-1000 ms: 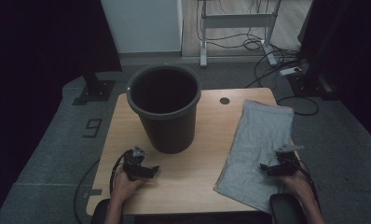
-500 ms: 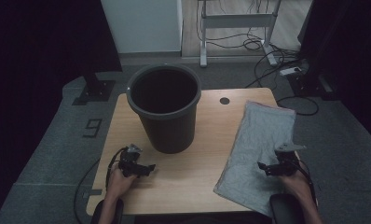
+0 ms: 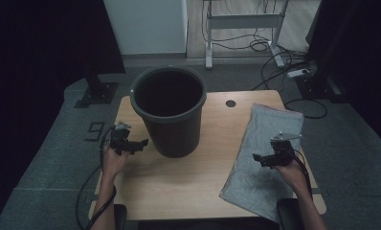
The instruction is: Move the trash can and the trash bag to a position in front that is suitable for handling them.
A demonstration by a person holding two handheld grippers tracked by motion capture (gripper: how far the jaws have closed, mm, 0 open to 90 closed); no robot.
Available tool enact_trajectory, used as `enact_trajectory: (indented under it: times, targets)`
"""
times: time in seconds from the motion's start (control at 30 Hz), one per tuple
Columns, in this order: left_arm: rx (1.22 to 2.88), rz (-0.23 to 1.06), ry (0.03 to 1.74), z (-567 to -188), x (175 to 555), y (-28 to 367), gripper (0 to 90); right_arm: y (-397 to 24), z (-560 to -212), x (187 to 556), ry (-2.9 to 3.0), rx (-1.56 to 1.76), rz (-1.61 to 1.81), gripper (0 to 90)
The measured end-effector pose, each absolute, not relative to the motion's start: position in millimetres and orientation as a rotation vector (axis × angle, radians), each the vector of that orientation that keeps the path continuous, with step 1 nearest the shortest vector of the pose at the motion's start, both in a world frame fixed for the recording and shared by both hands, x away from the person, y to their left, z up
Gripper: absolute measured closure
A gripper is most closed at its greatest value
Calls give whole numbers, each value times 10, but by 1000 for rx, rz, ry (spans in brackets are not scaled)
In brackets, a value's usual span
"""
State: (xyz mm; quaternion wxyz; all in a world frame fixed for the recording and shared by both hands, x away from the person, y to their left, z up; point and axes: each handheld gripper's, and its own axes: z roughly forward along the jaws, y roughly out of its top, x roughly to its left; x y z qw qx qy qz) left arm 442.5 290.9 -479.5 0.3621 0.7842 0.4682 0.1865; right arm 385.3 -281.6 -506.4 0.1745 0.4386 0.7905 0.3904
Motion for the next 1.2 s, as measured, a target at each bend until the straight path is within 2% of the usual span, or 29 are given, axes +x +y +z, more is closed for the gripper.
enact_trajectory:
  times: [0.2, 0.6, 1.0, 1.2]
  targets:
    - [2020, 542, 1233, -4705, 4661, 2913, 0, -2723, -5035, 3972, 2249, 1240, 1092, 0]
    - [1921, 514, 1280, -4704, 4918, 2971, 0, -2594, -5013, 4182, 2237, 1250, 1093, 0]
    - [1952, 475, 1161, -4777, 4864, 2485, 10, -2344, -4943, 4440, 2238, 1217, 1126, 0]
    - [2071, 494, 1091, -4726, 4944, 2284, 0, -2186, -4928, 4536, 2261, 1194, 1137, 0]
